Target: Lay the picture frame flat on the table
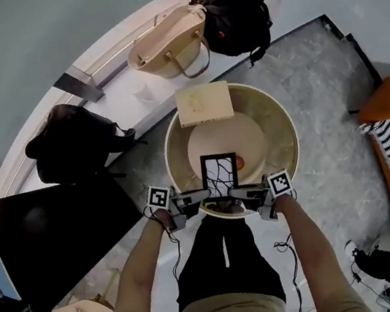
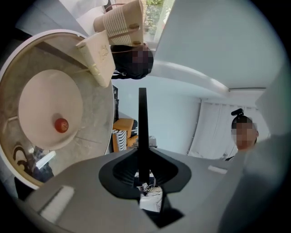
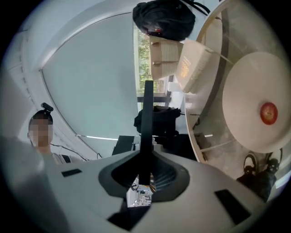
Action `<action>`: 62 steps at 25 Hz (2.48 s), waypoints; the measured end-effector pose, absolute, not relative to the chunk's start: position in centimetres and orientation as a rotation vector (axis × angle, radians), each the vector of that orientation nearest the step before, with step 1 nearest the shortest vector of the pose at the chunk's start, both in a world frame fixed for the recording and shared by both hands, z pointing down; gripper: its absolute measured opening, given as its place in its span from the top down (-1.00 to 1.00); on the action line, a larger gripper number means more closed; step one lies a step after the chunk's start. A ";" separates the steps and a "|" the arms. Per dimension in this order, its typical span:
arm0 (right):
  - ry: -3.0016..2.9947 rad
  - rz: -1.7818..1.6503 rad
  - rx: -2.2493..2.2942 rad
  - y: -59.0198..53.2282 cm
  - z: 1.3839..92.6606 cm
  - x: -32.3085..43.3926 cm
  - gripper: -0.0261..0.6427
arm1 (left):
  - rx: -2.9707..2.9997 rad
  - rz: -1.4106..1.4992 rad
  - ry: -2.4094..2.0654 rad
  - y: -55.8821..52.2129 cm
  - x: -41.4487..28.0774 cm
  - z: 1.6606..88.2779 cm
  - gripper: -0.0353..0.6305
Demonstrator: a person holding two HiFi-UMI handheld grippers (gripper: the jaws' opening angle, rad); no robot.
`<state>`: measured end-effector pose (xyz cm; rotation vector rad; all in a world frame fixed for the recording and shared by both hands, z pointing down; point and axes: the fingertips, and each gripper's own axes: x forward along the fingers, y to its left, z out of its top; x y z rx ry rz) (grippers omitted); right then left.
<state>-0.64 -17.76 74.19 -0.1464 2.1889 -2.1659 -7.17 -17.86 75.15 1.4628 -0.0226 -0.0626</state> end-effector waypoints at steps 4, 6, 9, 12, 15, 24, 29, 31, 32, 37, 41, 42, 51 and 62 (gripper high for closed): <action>2.218 -2.189 -0.127 -19.8 79.9 -0.1 0.74 | 1.463 -0.033 -0.039 -19.8 -6.5 81.0 0.68; 2.190 -2.191 -0.120 -20.0 81.5 0.1 0.74 | 1.469 -0.031 -0.047 -20.0 -6.3 82.5 0.68; 2.177 -2.162 -0.129 -20.7 82.6 0.4 0.74 | 1.494 -0.020 -0.054 -20.8 -6.0 83.8 0.68; 2.172 -2.179 -0.160 -22.8 85.3 0.6 0.74 | 1.453 -0.015 -0.070 -22.8 -5.5 86.5 0.68; 2.171 -2.219 -0.163 -24.3 86.9 0.9 0.74 | 1.397 -0.050 -0.083 -24.1 -4.8 88.0 0.68; 2.134 -2.286 -0.179 -26.5 88.3 1.3 0.74 | 1.352 -0.007 -0.138 -26.5 -4.1 89.3 0.68; 2.095 -2.330 -0.354 -27.5 90.2 2.4 0.72 | 1.366 0.050 -0.198 -26.8 -4.4 89.9 0.67; 2.082 -2.348 -0.448 -27.6 91.1 3.3 0.72 | 1.435 0.090 -0.218 -26.9 -5.0 90.2 0.68; 2.092 -2.364 -0.476 -27.5 91.4 3.6 0.72 | 1.442 0.097 -0.230 -26.9 -5.3 90.3 0.68; 2.260 -2.418 -0.586 -26.2 92.1 4.1 0.60 | 1.430 0.095 -0.262 -26.8 -5.7 90.6 0.68; 2.236 -2.448 -0.791 -26.3 92.4 3.6 0.50 | 1.408 0.078 -0.268 -26.7 -5.3 90.8 0.68; 2.208 -2.471 -0.821 -26.2 92.4 3.5 0.49 | 1.398 0.071 -0.272 -26.6 -5.1 90.8 0.68; 2.336 -2.443 -1.333 -26.9 92.5 4.8 0.30 | 1.453 0.085 -0.296 -26.2 -5.3 91.0 0.68; 2.424 -2.340 -1.228 -25.7 89.2 4.8 0.29 | 1.500 0.032 -0.260 -25.5 -4.9 88.0 0.68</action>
